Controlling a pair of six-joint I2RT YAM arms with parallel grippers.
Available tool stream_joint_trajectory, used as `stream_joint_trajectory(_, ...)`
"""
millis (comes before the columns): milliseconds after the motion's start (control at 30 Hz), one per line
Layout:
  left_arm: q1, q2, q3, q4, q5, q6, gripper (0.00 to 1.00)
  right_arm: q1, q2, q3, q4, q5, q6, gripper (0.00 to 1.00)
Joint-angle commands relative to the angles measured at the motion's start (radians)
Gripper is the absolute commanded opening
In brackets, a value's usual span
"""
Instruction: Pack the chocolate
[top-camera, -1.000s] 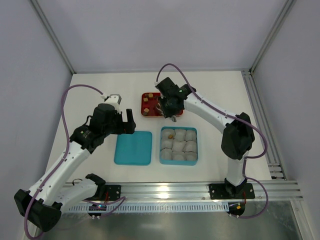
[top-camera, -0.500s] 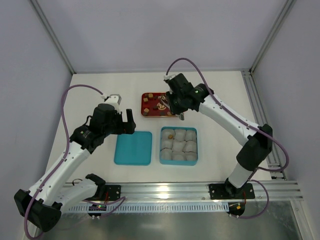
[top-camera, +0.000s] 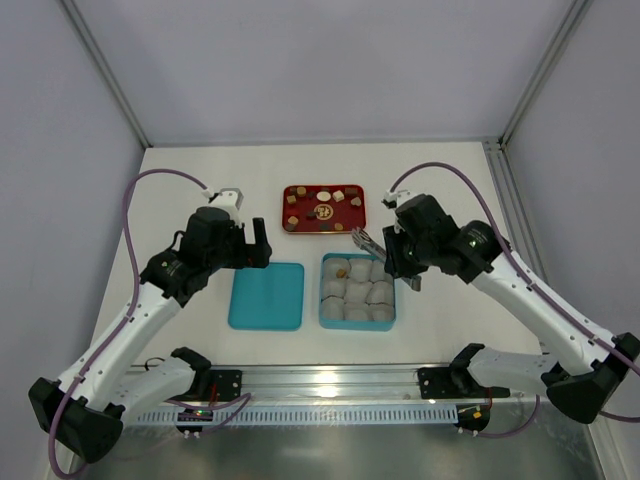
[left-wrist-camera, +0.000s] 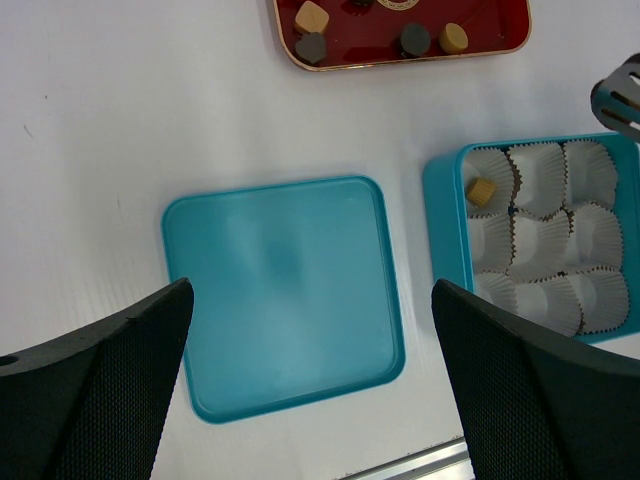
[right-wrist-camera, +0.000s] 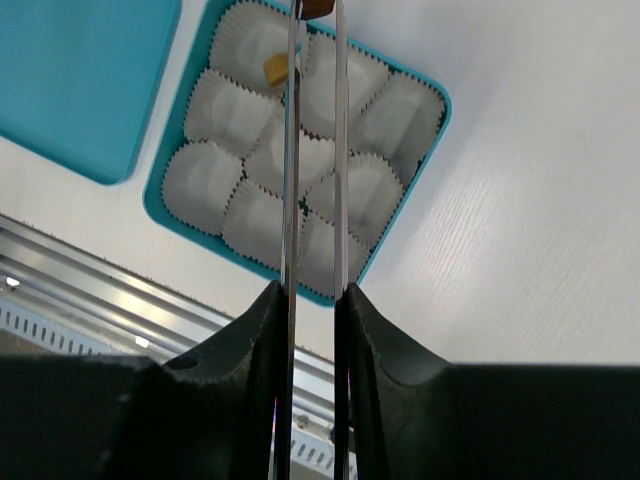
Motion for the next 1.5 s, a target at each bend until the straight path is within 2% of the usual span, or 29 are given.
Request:
stream_joint_trajectory(0, -0.004, 0.002, 0.039, 0.007, -0.009, 0.009, 1.0, 0.001, -0.072, -0.069, -0.024, -0.032, 0.042, 0.21)
stream_joint_trajectory(233, -0.002, 0.002, 0.035, 0.007, -0.01, 0.009, 1.0, 0.018, -0.096, -0.195, 0.028, -0.072, 0.074, 0.21)
stream_joint_trajectory(400, -0.002, 0.007, 0.037, 0.007, -0.009, 0.009, 1.0, 0.019, -0.086, -0.219, 0.056, -0.068, 0.079, 0.21)
stream_joint_trajectory(567, -0.004, 0.005, 0.037, 0.007, -0.013, 0.009, 1.0, 0.021, -0.073, -0.227, 0.074, -0.072, 0.079, 0.22)
stream_joint_trajectory(1133, -0.002, 0.011, 0.037, 0.006, -0.01, 0.009, 1.0, 0.022, -0.069, -0.227, 0.062, -0.049, 0.077, 0.38)
stream_joint_trajectory(1467, -0.002, 0.008, 0.037, 0.006, -0.01, 0.009, 1.0, 0.022, -0.083, -0.18, 0.029, -0.037, 0.069, 0.39)
